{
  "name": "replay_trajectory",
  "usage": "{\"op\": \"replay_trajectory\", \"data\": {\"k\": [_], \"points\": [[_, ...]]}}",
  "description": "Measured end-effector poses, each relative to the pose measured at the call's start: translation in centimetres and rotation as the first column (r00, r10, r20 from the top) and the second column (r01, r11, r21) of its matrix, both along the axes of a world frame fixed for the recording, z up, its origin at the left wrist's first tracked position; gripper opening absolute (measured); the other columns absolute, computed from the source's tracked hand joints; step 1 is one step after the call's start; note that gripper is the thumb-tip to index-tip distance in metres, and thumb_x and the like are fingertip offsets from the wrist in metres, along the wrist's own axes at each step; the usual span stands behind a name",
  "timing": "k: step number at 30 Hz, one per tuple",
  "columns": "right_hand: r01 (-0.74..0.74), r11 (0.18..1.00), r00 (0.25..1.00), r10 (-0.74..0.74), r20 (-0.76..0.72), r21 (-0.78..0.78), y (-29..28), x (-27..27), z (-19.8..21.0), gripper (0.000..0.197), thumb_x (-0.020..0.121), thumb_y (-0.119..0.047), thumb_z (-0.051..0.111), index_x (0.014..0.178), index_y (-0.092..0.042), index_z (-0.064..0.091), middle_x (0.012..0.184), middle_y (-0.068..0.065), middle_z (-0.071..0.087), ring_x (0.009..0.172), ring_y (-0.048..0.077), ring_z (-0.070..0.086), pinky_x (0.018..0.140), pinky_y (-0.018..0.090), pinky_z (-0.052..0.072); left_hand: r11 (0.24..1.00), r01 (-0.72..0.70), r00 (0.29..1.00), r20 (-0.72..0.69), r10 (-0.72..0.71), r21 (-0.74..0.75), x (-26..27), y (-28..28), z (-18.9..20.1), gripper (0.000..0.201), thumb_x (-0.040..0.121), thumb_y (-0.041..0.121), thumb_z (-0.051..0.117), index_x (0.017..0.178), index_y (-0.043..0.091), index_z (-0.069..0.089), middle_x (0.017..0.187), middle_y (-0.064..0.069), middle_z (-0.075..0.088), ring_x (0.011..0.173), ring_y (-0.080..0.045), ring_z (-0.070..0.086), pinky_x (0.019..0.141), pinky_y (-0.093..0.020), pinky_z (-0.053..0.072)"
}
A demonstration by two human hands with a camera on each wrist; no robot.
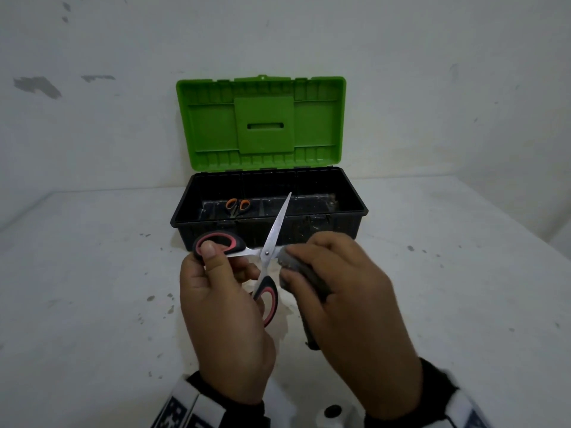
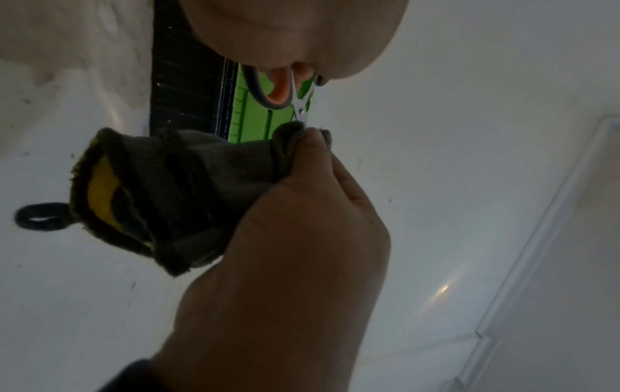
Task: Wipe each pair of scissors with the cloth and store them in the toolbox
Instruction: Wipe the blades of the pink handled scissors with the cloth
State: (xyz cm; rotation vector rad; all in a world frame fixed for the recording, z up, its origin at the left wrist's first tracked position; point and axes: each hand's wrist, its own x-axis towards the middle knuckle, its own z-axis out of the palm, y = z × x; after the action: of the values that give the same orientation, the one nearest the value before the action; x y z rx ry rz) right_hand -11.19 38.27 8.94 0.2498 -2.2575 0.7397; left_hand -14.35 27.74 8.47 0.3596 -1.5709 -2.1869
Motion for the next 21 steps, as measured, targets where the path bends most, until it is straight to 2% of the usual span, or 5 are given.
{"op": "replay_trajectory", "data": {"k": [4,9,15,19,21], "points": [[0.012,0.999,0.999,-0.011,-0.042,0.03,-0.5,-0.8,-0.8,0.027,0.089,-0.029,0.058,0.107,-0.015,0.072,0.097,-0.003,0.064,0.084,0.004,0.057,0.076,0.012,0.05,0.999,-0.029,1.0,0.008,0.03,-0.038,-0.2,-0.1,-0.3,0.033,0.1,0.052,0.038,0.089,0.034,0.063,0.075,0.01,0.071,0.069,-0.005,0.067,0.069,-0.038,0.053],[0.017,0.999,0.998,-0.015,-0.055,0.049,-0.3,-1.0,-0.9,0.026,0.091,-0.028,0.057,0.107,-0.014,0.072,0.093,-0.001,0.063,0.079,0.009,0.057,0.068,0.024,0.054,0.999,-0.036,0.999,0.004,0.037,-0.041,-0.2,-0.1,-0.5,0.032,0.1,0.05,0.038,0.089,0.033,0.063,0.073,0.009,0.071,0.066,-0.004,0.066,0.067,-0.038,0.052],[0.037,0.999,0.994,-0.035,-0.099,0.017,-0.8,-0.7,-1.0,0.025,0.091,-0.024,0.057,0.104,-0.011,0.073,0.092,0.0,0.064,0.08,0.009,0.058,0.07,0.023,0.054,0.997,-0.047,0.999,0.007,0.047,-0.053,-0.1,0.4,-0.8,0.034,0.101,0.048,0.037,0.086,0.032,0.063,0.072,0.008,0.071,0.066,-0.006,0.066,0.071,-0.041,0.054],[0.011,1.0,0.996,-0.011,-0.091,-0.005,-0.7,-0.7,-0.9,0.021,0.092,-0.019,0.061,0.106,-0.009,0.073,0.094,0.001,0.064,0.081,0.011,0.059,0.071,0.025,0.054,0.997,-0.056,0.998,-0.012,0.055,-0.048,-0.1,0.2,-0.6,0.033,0.101,0.047,0.038,0.088,0.03,0.063,0.07,0.007,0.071,0.062,-0.007,0.065,0.065,-0.039,0.052],[0.052,0.998,0.995,-0.055,-0.084,-0.035,0.3,-0.7,-1.2,0.019,0.09,-0.015,0.066,0.106,-0.009,0.073,0.094,0.001,0.064,0.081,0.01,0.059,0.073,0.022,0.053,0.998,-0.05,0.999,-0.015,0.049,-0.049,0.0,0.2,-0.7,0.034,0.101,0.047,0.039,0.089,0.027,0.064,0.072,0.004,0.071,0.065,-0.01,0.066,0.069,-0.046,0.055]]}}
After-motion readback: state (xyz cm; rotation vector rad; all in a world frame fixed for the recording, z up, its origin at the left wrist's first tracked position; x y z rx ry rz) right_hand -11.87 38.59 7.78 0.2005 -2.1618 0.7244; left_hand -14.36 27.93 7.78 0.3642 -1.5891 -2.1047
